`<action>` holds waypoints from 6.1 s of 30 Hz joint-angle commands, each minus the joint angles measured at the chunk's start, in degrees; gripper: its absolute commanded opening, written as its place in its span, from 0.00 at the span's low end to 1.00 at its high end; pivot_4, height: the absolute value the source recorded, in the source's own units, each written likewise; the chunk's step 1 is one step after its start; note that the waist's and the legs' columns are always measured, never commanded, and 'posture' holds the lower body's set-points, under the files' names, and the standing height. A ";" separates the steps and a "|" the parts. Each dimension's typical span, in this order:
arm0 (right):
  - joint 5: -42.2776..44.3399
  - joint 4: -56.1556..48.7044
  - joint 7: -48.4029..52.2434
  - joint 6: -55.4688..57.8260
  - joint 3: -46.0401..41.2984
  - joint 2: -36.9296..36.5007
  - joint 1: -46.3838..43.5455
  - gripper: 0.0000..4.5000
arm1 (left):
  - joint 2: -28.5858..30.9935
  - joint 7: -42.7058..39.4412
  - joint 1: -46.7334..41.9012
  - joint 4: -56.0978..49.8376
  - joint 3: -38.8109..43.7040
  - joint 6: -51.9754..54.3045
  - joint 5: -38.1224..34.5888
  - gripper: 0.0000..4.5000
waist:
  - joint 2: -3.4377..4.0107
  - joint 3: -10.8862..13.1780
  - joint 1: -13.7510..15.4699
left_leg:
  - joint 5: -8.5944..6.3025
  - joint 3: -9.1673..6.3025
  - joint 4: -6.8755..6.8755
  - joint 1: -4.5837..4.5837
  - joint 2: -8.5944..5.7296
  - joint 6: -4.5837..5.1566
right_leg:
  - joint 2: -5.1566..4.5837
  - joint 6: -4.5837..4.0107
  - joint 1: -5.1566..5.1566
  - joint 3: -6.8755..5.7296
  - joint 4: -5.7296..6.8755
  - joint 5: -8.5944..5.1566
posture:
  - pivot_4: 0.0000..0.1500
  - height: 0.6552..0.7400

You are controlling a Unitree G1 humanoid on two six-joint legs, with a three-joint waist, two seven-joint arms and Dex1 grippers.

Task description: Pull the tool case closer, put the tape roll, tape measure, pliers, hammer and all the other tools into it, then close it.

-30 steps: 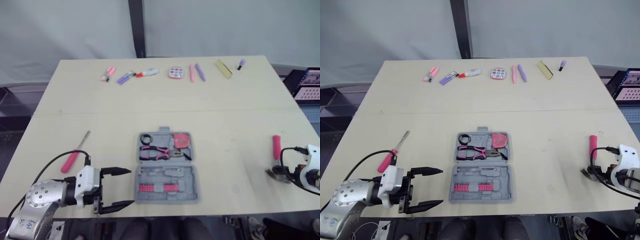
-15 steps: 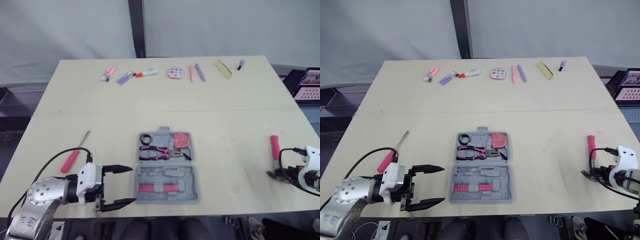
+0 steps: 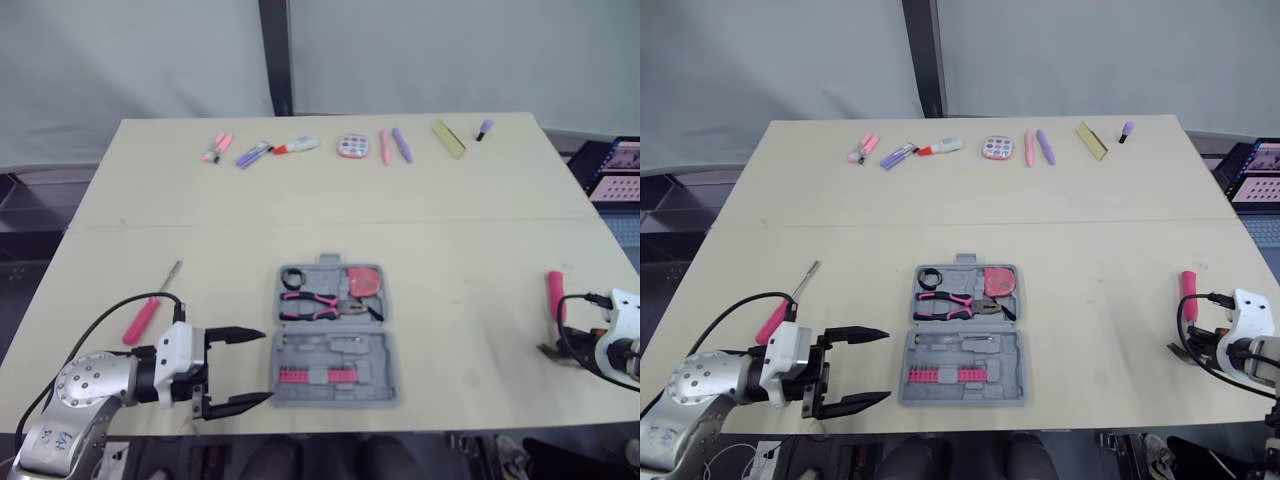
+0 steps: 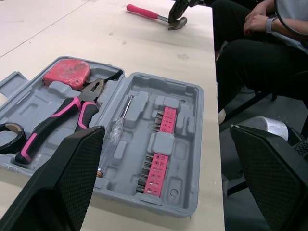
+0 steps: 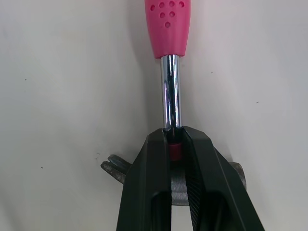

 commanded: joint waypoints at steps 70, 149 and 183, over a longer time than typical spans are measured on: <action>11.86 -43.06 21.63 19.12 86.54 5.51 -58.95 0.00 | 2.99 -6.96 9.30 14.94 10.42 -15.32 3.39 1.00 | 0.32 0.55 -1.84 | 0.01 0.10 -0.13 -0.19 -0.02 -0.06 | -0.35 0.00 -1.01 -0.33 0.53 0.00 | 1.00 1.00; 3.96 -36.27 30.76 -24.82 60.97 11.57 -25.08 0.00 | 2.02 -1.98 9.25 8.18 9.65 -10.07 2.55 1.00 | 0.13 0.48 -3.00 | 0.00 0.03 -0.12 -0.18 -0.08 -0.10 | -0.47 0.00 -0.94 -0.75 0.63 0.01 | 1.00 1.00; -17.98 -19.11 43.17 -43.74 64.09 15.23 -19.65 0.00 | 2.27 -1.20 10.10 6.19 10.04 -8.75 2.38 1.00 | 0.10 0.48 -1.81 | 0.00 0.01 -0.07 -0.17 -0.10 -0.10 | -0.62 0.00 -0.88 -1.17 0.60 0.01 | 1.00 1.00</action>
